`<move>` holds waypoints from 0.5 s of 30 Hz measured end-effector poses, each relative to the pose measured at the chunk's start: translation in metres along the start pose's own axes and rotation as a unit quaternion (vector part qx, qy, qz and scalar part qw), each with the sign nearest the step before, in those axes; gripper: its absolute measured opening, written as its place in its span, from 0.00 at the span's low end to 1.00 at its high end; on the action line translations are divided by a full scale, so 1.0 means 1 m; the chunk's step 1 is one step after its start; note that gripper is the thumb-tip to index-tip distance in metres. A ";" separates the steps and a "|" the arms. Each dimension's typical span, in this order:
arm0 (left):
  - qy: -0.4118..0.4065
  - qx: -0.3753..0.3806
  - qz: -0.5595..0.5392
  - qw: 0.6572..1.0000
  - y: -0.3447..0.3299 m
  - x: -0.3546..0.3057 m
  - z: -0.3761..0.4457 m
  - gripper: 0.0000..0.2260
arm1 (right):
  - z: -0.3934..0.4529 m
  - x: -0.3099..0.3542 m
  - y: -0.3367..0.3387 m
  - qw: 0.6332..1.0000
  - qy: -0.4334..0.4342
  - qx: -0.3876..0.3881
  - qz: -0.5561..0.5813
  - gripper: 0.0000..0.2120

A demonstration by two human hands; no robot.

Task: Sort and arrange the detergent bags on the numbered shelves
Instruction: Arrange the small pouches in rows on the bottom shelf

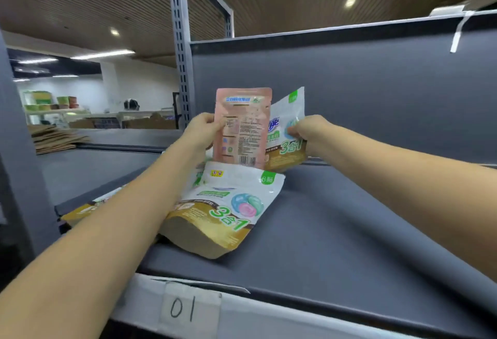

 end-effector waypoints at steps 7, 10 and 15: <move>-0.076 -0.009 -0.128 0.989 -0.019 -0.080 -0.022 0.05 | -0.055 0.052 0.071 0.989 0.112 -0.046 0.081 0.08; -0.078 -0.005 -0.218 0.973 -0.031 -0.106 -0.044 0.04 | -0.082 0.062 0.093 0.983 0.140 -0.055 0.104 0.09; -0.086 0.017 -0.248 0.965 -0.059 -0.123 -0.096 0.03 | -0.137 0.054 0.104 0.970 0.174 -0.048 0.163 0.06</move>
Point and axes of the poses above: each hand's wrist, its own z-axis towards the middle knuckle, its own y-axis out of the back of the hand, x = y × z, the point moved 6 cm from there along z, towards the middle knuckle, and after that the axes turned 3 degrees about z, right-handed, at the moved point
